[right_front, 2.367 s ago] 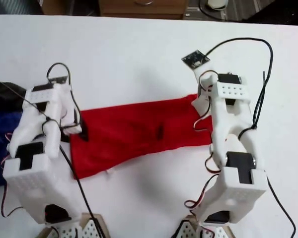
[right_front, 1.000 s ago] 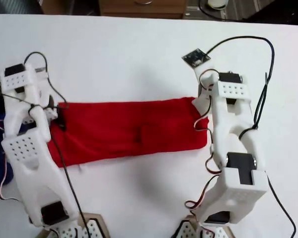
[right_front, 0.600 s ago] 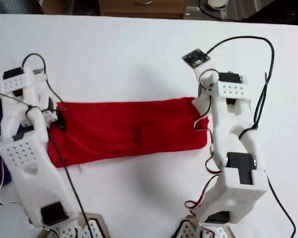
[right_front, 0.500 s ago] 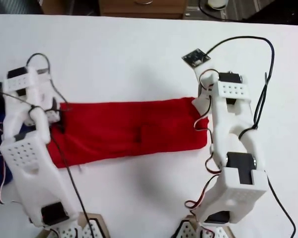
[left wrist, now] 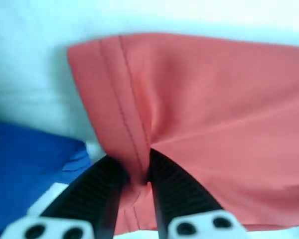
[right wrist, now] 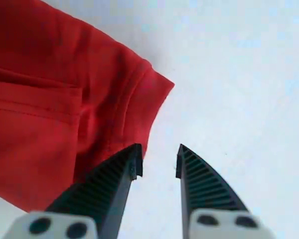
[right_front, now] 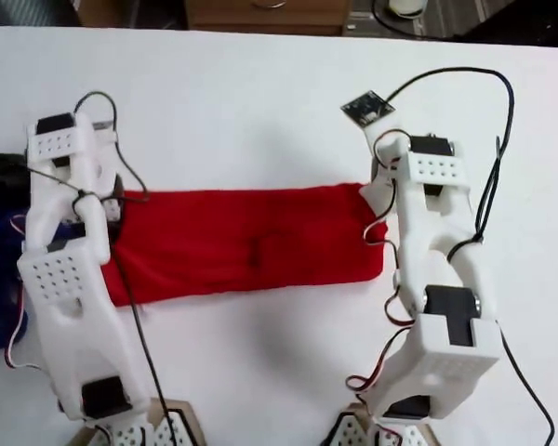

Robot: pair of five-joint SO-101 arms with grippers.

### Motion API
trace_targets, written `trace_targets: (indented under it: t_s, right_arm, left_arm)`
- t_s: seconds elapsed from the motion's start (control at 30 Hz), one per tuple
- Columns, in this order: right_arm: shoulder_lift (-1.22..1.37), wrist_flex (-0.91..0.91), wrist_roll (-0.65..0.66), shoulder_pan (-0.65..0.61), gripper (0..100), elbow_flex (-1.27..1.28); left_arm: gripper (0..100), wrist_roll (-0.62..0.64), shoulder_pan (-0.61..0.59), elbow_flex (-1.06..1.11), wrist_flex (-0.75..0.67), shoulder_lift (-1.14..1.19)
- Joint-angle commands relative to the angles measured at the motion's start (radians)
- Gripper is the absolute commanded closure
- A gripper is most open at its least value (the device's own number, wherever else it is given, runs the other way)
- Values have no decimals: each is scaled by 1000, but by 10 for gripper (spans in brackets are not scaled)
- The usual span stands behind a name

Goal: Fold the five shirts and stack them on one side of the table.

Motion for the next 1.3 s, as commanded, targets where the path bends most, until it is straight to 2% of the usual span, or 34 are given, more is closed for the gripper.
trace_targets:
  t_s: [0.0, 0.27, 0.57, 0.93, 1.27]
  right_arm:
    - [-101, -1, -3, 64, 872, -41]
    - [-185, 5, 3, 182, 872, -35]
    - [-268, 13, -5, 423, 872, -29]
    - [-277, -48, -3, 575, 872, 117]
    - [-271, -222, -5, 628, 872, 304]
  left_arm:
    - [974, -3, 60, -31, 23, -155]
    - [974, -3, 341, 41, 21, -396]
    - [974, -5, 600, 21, 18, -437]
    - [974, -9, 818, -208, 17, -428]
    - [974, -9, 956, -226, -115, -427]
